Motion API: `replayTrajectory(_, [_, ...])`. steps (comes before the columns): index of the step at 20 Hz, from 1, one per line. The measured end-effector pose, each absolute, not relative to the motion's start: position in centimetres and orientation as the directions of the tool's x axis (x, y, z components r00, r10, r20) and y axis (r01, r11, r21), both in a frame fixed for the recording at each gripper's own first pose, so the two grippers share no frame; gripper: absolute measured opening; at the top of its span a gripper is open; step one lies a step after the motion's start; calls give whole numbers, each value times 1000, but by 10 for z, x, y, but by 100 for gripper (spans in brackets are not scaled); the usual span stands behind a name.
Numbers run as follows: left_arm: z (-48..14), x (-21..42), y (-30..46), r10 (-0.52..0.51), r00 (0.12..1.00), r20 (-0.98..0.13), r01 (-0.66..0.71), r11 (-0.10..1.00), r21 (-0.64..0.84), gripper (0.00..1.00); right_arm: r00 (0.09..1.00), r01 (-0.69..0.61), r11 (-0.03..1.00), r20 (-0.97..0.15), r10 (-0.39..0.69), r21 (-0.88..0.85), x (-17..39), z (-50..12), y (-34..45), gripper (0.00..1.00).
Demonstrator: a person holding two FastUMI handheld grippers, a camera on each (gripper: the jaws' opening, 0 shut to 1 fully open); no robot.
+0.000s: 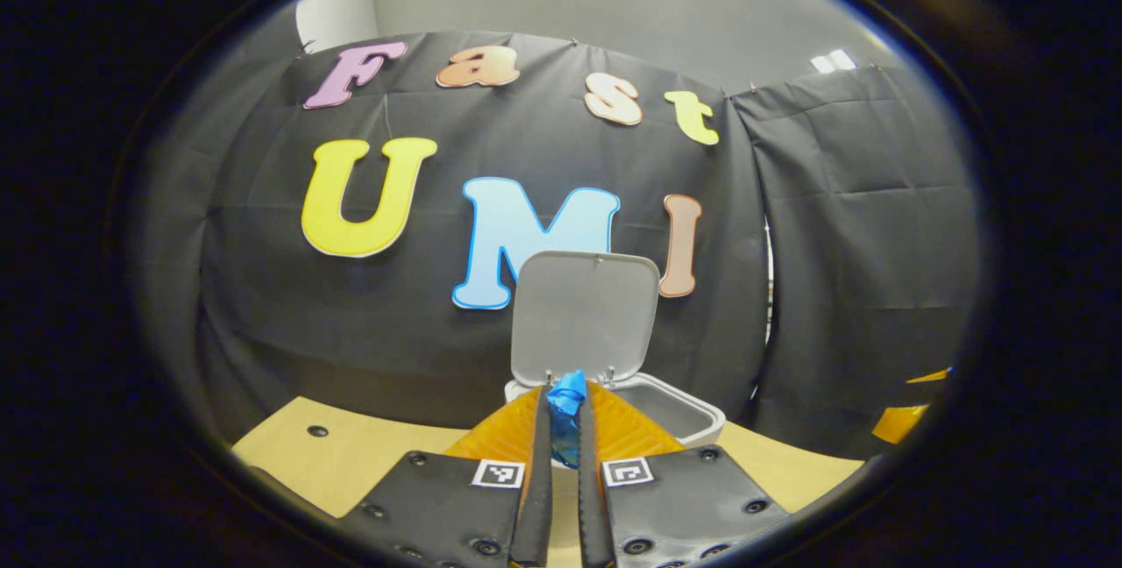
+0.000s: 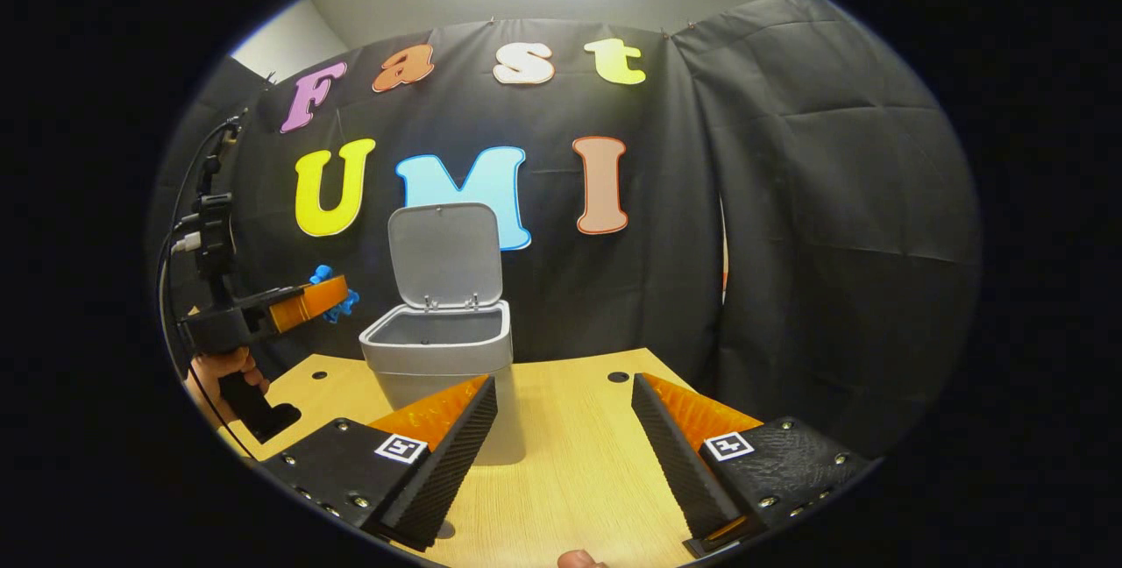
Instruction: Press the lid of the desktop garbage bin to open it, pick up the crumpled paper on the desktop and throw it into the bin, then pick up the pop can on the desktop and drop it into the bin, and finally close the garbage bin lid.
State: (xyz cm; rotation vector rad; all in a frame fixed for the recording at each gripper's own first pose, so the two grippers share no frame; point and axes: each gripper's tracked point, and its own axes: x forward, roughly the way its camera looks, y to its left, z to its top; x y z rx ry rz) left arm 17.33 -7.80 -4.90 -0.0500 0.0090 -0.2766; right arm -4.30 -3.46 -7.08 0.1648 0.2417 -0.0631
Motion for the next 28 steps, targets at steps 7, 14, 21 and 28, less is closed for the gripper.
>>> replayTrajectory(7, [-85, 218, -95, -289, 956, -55, 286, 956, -65, 22, 958, 110, 985, -280, -69, 134, -43, -81, -43, 99])
replayTrajectory(14, [-100, 233, -101, -288, 954, -84, 283, 956, -72, 34, 958, 109, 987, -278, -71, 120, -40, -78, -45, 99])
replayTrajectory(21, [-114, 236, -102, -286, 950, -125, 278, 957, -79, 61, 961, 97, 989, -270, -64, 109, -38, -78, -46, 99])
replayTrajectory(28, [-104, 230, -105, -291, 951, -107, 285, 956, -68, 95, 966, 87, 988, -254, -52, 128, -35, -77, -42, 99])
